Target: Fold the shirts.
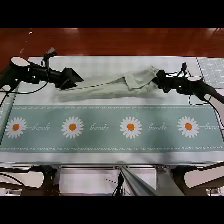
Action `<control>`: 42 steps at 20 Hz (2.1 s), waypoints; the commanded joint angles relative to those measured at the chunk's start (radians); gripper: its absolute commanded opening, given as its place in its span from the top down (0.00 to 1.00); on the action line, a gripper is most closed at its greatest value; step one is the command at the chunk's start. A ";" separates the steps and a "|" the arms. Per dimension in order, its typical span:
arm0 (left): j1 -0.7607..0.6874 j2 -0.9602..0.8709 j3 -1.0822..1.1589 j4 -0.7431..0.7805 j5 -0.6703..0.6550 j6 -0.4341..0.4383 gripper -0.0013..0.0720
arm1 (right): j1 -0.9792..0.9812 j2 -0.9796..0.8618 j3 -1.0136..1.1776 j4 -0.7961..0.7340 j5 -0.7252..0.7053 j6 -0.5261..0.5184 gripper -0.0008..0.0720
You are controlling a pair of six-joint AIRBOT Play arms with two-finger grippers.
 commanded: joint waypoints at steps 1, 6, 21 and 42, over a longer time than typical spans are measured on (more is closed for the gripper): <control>-0.021 0.001 0.001 -0.013 0.001 0.000 0.05 | 0.010 0.100 0.001 0.034 0.061 -0.116 0.96; -0.118 -0.001 0.000 -0.055 0.073 -0.001 0.61 | 0.022 0.318 0.001 -0.215 0.232 -0.071 0.96; -0.577 -0.126 0.000 -0.083 0.188 -0.050 0.94 | 0.280 0.678 0.001 -0.815 0.396 0.314 0.96; 0.435 0.458 0.000 -0.200 0.152 0.045 0.95 | 0.740 0.302 0.001 -0.688 -0.339 0.383 0.96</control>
